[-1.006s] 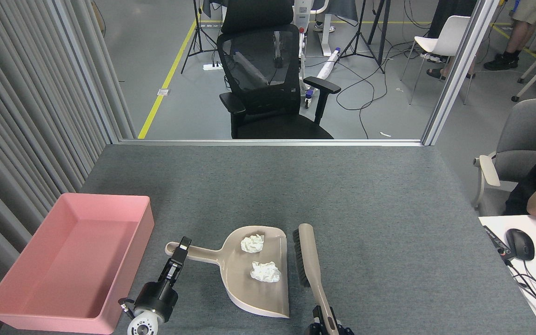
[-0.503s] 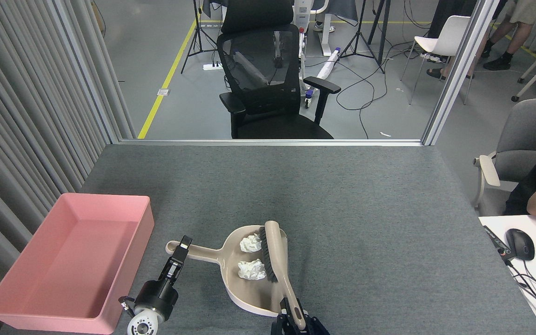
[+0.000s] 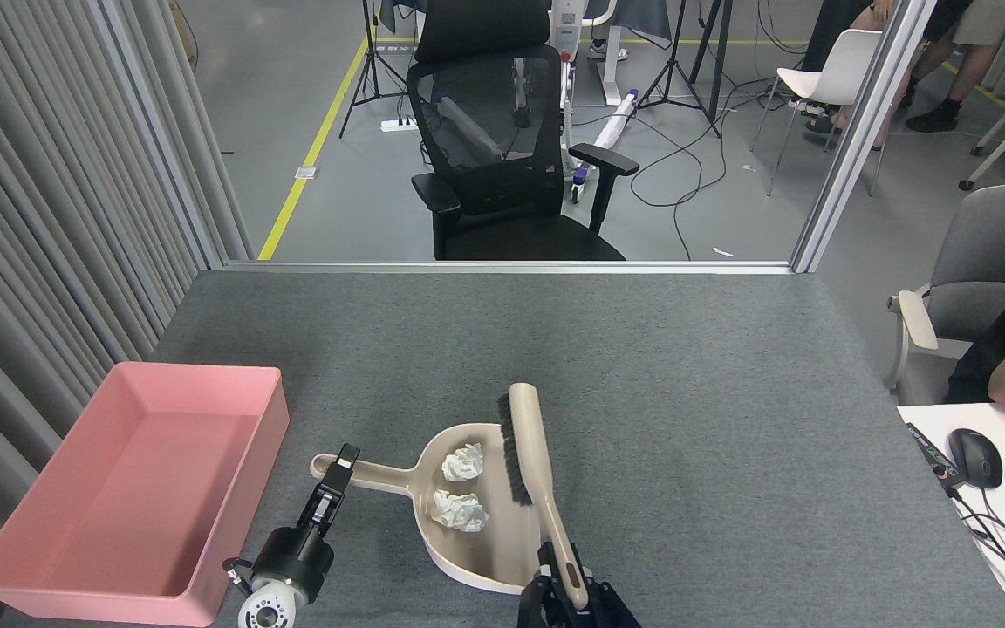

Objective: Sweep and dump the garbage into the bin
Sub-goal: 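Sweep again to push the paper balls deeper into the dustpan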

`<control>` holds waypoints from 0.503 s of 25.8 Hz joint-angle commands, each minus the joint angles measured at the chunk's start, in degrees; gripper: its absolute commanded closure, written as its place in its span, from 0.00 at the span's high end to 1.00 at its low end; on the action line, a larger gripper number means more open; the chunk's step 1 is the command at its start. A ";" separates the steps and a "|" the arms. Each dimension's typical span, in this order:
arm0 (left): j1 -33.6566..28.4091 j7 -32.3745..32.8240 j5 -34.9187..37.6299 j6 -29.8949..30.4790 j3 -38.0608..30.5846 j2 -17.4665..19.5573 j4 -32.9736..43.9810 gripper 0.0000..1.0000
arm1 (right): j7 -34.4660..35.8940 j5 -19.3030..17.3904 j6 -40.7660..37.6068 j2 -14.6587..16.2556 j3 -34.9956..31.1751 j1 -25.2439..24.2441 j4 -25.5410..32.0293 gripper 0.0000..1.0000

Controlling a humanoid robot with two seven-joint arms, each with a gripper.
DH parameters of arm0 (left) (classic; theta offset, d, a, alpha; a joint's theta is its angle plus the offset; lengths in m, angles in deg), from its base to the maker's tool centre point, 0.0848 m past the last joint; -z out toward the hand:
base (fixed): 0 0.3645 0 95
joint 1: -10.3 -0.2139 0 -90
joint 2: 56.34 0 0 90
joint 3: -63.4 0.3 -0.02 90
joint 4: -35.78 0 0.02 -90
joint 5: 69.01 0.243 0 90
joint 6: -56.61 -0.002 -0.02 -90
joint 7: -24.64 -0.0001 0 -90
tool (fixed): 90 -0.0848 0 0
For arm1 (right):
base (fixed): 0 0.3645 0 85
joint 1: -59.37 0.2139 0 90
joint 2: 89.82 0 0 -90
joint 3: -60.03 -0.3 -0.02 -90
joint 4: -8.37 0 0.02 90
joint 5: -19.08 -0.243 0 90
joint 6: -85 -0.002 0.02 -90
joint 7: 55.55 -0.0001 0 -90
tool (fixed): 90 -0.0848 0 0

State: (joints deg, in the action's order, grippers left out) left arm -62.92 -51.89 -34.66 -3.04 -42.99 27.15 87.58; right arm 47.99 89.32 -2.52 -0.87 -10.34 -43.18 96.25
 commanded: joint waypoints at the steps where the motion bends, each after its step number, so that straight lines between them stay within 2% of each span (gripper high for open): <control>1: 0.00 0.95 -0.34 -0.12 -0.48 -0.08 -0.03 0.18 | -0.35 -0.02 -0.64 2.72 -5.82 -3.09 2.91 0.10; 8: 0.09 3.06 -5.34 -4.25 -0.31 0.00 1.55 0.18 | -0.53 -1.51 -0.73 9.13 -13.12 -4.85 2.83 0.15; 13: 0.35 3.41 -8.16 -6.18 -0.31 0.00 2.61 0.18 | -0.62 -3.36 -1.52 10.80 -14.35 -4.93 2.82 0.22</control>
State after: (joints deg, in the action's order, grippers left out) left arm -62.74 -48.66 -41.22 -8.07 -43.30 27.11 89.75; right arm 47.47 86.80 -3.64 8.97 -23.99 -47.98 99.06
